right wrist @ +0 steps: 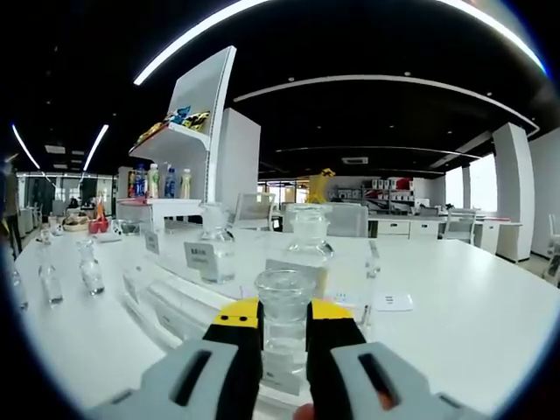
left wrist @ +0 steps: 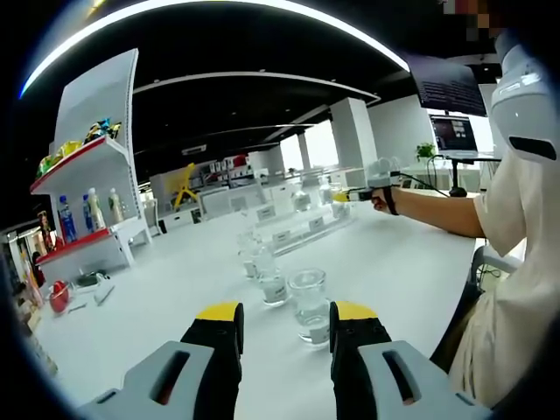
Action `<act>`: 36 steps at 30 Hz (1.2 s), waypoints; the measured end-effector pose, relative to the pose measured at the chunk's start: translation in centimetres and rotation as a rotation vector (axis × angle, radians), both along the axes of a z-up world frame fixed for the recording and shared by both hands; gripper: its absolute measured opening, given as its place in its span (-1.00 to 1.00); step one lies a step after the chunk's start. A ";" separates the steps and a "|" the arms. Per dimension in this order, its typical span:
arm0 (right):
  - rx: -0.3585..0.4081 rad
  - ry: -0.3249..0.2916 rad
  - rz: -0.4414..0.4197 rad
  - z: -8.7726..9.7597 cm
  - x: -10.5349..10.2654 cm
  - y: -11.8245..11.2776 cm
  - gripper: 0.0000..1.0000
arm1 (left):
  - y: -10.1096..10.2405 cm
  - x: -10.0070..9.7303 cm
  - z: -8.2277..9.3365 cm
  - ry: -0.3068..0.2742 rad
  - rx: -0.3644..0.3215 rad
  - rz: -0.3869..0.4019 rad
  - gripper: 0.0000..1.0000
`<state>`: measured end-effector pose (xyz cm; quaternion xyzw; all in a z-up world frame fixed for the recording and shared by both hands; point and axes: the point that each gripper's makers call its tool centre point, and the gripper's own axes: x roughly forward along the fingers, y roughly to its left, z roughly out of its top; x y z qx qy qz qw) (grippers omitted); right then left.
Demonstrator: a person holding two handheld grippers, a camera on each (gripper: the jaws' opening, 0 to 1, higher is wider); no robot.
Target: Identify the label on the chemical reagent bottle, grasp the chemical reagent bottle, and place it in the designated position on the reagent rack
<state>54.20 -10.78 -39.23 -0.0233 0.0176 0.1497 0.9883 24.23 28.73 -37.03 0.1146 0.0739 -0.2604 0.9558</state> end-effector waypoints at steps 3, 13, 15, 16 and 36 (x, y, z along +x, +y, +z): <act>0.000 0.000 -0.002 -0.1 0.0 0.0 -0.65 | 0.0 0.0 0.0 -0.001 -0.001 0.001 -0.21; -0.018 0.011 -0.001 -0.6 0.2 0.0 -0.65 | -0.1 0.0 -0.1 0.004 0.001 0.003 -0.21; -0.024 0.008 -0.002 -0.6 0.2 0.0 -0.65 | -0.2 -0.1 0.1 0.000 0.000 0.000 -0.21; -0.024 0.009 -0.004 -0.7 0.3 0.0 -0.65 | -0.3 -0.1 0.1 -0.001 0.000 -0.001 -0.21; -0.030 0.029 -0.020 -1.6 0.4 0.1 -0.64 | 0.2 -0.5 0.7 -0.017 0.006 0.013 -0.21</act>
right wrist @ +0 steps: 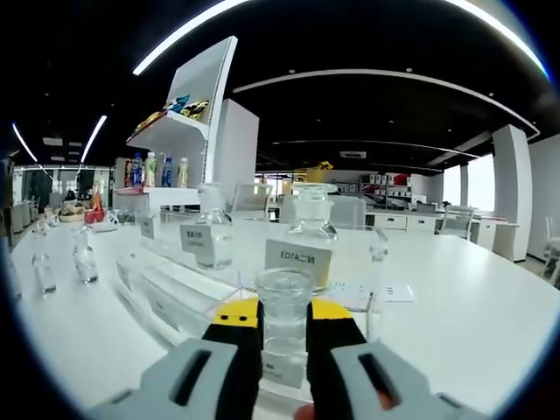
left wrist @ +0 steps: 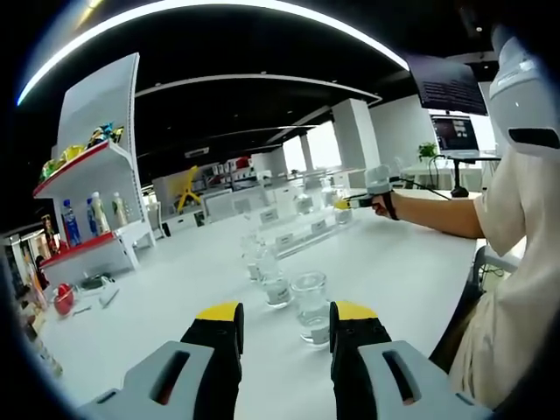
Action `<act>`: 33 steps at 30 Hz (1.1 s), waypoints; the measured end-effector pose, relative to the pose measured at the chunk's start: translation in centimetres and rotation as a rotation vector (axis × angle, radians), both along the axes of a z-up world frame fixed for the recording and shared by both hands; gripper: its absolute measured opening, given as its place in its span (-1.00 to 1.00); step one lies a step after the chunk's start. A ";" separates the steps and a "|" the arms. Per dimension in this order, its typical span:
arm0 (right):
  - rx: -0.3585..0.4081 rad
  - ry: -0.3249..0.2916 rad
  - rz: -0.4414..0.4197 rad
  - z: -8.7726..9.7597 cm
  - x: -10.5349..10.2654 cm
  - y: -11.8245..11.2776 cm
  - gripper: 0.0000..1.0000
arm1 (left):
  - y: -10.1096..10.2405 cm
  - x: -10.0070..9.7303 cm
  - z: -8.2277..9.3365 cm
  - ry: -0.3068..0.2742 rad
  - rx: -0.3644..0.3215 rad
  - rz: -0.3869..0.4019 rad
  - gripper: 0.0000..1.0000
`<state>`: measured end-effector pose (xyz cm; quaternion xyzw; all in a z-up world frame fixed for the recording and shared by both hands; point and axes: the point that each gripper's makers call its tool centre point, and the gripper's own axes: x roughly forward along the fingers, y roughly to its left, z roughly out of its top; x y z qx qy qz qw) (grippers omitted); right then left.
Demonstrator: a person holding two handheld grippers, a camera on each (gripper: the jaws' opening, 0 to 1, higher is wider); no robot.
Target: Identify the label on the chemical reagent bottle, grasp the chemical reagent bottle, and place it in the designated position on the reagent rack
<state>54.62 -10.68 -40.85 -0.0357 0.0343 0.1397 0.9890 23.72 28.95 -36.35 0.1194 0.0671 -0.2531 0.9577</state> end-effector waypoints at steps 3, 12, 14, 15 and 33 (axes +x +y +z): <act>0.021 0.004 -0.008 -0.1 0.1 -0.1 -0.64 | 0.1 -0.1 0.1 -0.001 0.002 0.003 -0.21; 0.030 0.006 -0.012 -0.1 0.0 0.0 -0.63 | 0.9 -0.2 0.4 -0.004 0.002 0.023 -0.21; 0.033 0.004 -0.011 -0.1 0.0 0.0 -0.62 | 0.9 -0.2 0.4 -0.003 0.004 0.021 -0.21; 0.034 0.003 -0.009 -0.1 0.0 0.0 -0.62 | 0.9 -0.2 0.4 -0.001 0.006 0.019 -0.21; 0.042 -0.002 0.012 0.1 -0.2 0.2 -0.59 | 0.8 -0.9 2.1 -0.030 -0.055 -0.004 -0.21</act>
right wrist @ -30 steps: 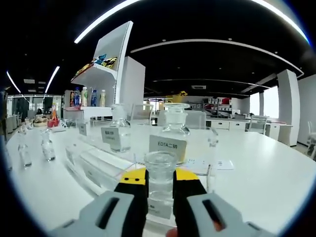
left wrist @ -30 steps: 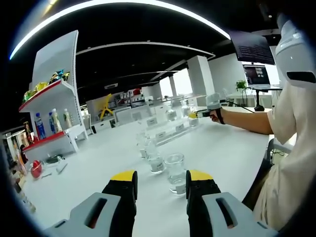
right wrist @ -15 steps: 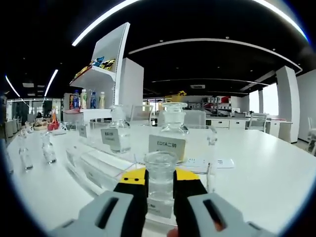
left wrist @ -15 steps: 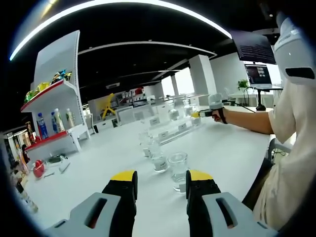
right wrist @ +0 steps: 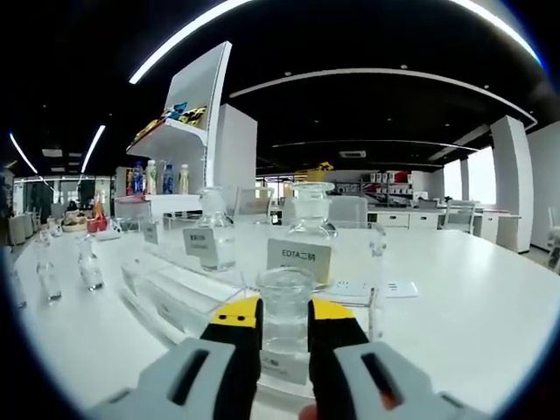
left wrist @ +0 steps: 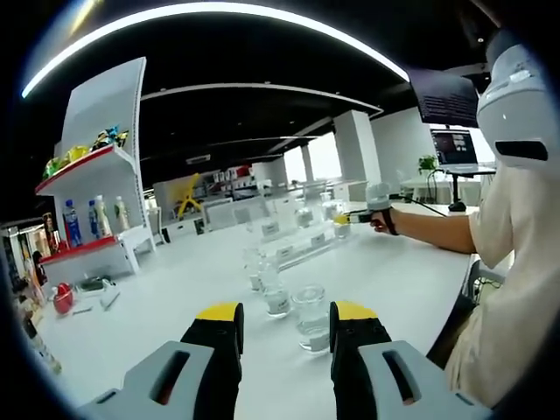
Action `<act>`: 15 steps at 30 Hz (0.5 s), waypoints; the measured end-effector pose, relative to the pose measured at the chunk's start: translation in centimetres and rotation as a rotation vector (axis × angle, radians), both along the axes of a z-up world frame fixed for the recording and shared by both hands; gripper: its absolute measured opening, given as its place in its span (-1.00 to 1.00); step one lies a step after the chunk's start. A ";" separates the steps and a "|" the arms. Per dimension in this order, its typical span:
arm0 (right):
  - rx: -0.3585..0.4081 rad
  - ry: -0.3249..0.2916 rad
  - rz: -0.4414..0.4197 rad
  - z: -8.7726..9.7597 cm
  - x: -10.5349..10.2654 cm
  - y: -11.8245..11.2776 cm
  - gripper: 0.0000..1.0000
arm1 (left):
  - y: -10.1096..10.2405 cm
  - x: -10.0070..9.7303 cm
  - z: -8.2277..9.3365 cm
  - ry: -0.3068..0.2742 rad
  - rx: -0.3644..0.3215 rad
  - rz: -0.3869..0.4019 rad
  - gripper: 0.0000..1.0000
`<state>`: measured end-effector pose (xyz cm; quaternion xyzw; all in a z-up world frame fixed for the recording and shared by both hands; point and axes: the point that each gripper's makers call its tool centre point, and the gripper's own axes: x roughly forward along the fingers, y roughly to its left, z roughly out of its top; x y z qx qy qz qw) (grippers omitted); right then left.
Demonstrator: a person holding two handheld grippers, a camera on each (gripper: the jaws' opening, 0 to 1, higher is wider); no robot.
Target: Identify the label on the chemical reagent bottle, grasp the chemical reagent bottle, and place it in the designated position on the reagent rack
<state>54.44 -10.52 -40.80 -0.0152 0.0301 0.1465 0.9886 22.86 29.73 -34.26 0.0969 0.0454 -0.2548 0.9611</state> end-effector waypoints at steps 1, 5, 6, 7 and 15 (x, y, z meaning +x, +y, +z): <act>0.001 0.001 0.000 0.0 0.0 0.0 -0.58 | 0.1 0.0 0.0 0.000 0.000 0.003 -0.21; 0.003 0.002 0.002 0.0 -0.1 0.1 -0.54 | 0.2 0.0 0.1 -0.002 -0.001 0.007 -0.21; -0.003 0.001 0.005 0.0 -0.2 0.1 -0.53 | 0.2 0.0 0.1 -0.003 -0.001 0.006 -0.21; -0.010 0.001 0.007 0.0 -0.2 0.1 -0.52 | 0.1 0.0 0.1 -0.003 -0.001 0.005 -0.21; -0.039 -0.003 0.018 0.0 -0.8 0.2 -0.43 | 0.1 -0.1 0.5 -0.013 -0.011 0.002 -0.21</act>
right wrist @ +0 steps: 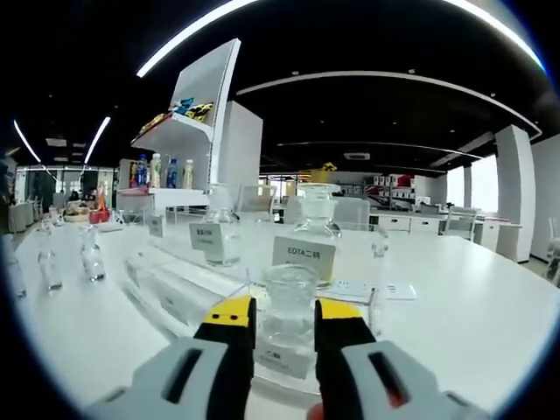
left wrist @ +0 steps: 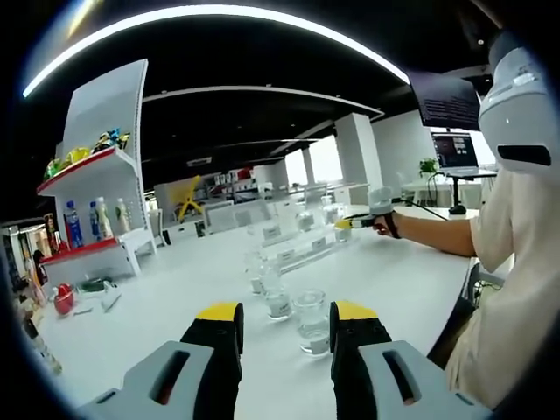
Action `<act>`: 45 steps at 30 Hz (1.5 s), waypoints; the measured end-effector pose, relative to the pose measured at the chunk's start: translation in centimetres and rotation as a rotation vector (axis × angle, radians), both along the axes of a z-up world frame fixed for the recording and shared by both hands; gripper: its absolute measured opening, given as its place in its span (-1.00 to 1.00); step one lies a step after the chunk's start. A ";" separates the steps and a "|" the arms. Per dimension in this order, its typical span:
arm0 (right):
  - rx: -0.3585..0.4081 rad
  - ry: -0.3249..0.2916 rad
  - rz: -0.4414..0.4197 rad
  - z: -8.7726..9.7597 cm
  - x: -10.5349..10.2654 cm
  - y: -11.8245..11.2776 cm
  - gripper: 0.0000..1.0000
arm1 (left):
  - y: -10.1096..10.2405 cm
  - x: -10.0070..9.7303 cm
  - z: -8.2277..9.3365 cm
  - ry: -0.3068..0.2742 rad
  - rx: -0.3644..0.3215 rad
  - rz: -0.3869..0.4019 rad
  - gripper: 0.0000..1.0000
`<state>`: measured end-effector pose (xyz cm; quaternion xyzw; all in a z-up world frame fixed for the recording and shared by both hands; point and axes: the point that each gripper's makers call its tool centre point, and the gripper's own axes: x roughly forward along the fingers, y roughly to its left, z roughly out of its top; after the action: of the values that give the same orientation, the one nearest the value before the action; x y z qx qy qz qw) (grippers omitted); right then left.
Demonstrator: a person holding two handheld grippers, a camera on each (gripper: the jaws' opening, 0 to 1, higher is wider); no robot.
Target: Identify the label on the chemical reagent bottle, grasp the chemical reagent bottle, and place it in the designated position on the reagent rack
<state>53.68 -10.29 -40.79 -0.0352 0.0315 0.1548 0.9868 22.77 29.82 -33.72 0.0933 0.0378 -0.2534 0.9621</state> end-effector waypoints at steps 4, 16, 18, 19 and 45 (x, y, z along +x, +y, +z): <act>0.010 -0.003 -0.005 0.0 -0.2 -0.3 -0.42 | 0.2 0.0 0.3 -0.011 -0.008 0.006 -0.21; -0.004 0.004 0.013 0.6 -1.6 -0.5 -0.40 | 0.1 -0.2 0.4 -0.026 -0.009 0.013 -0.20; -0.010 0.009 0.021 0.5 -2.3 -0.7 -0.39 | 0.3 -0.3 0.4 -0.027 -0.010 0.018 -0.20; -0.006 0.009 0.021 0.6 -2.6 -0.8 -0.40 | 0.3 -0.3 0.4 -0.029 -0.013 0.017 -0.20; 0.015 -0.084 0.061 7.3 -12.2 -2.1 -0.37 | 0.7 -1.3 1.3 -0.093 -0.016 0.047 -0.21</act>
<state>41.50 -12.42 -33.46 -0.0349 -0.0120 0.1836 0.9823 21.48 30.54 -32.38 0.0965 -0.0066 -0.2262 0.9693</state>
